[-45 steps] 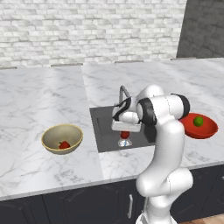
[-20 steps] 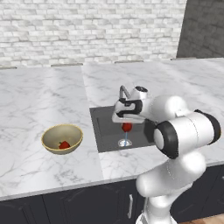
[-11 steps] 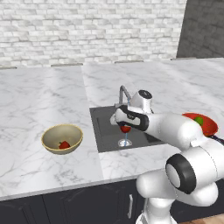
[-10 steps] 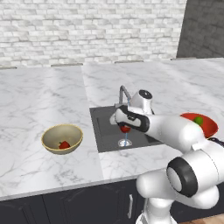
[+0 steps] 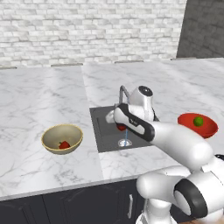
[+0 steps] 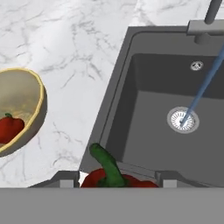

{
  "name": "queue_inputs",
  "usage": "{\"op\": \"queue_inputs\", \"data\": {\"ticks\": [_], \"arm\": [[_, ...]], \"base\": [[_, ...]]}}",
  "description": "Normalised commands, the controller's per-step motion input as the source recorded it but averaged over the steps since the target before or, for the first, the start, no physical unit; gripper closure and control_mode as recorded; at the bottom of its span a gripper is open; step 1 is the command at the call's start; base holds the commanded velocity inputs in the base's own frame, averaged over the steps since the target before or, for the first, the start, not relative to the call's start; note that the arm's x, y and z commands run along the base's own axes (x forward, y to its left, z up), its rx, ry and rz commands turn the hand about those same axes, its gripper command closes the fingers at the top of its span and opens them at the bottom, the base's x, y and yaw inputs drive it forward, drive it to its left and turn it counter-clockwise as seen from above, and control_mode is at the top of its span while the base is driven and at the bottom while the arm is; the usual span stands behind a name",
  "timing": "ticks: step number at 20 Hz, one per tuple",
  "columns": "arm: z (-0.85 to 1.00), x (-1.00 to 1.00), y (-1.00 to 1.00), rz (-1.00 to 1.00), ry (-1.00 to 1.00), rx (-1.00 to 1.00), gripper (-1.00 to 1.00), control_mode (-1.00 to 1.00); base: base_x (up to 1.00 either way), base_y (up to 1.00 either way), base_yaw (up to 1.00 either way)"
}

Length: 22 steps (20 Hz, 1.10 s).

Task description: Pick the bell peppers from the sink and place them in one bowl. Place the lime in the other bowl. Then turn off the sink faucet.

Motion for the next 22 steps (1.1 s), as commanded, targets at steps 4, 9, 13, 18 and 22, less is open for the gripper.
{"op": "queue_inputs", "data": {"ticks": [4,9,13,18,22], "arm": [[0.26,-0.24,0.31,0.13,0.00,0.00,1.00,-1.00],[0.12,-0.32,0.39,0.14,0.00,0.00,1.00,-1.00],[0.08,-0.26,0.50,0.13,0.00,0.00,1.00,-1.00],[0.11,-0.02,0.57,0.10,0.00,0.00,1.00,-1.00],[0.04,0.00,0.59,0.07,0.00,0.00,1.00,-1.00]], "base": [[0.00,0.00,0.00],[0.00,0.00,0.00],[0.00,0.00,0.00],[0.00,0.00,0.00],[0.00,0.00,0.00]]}}
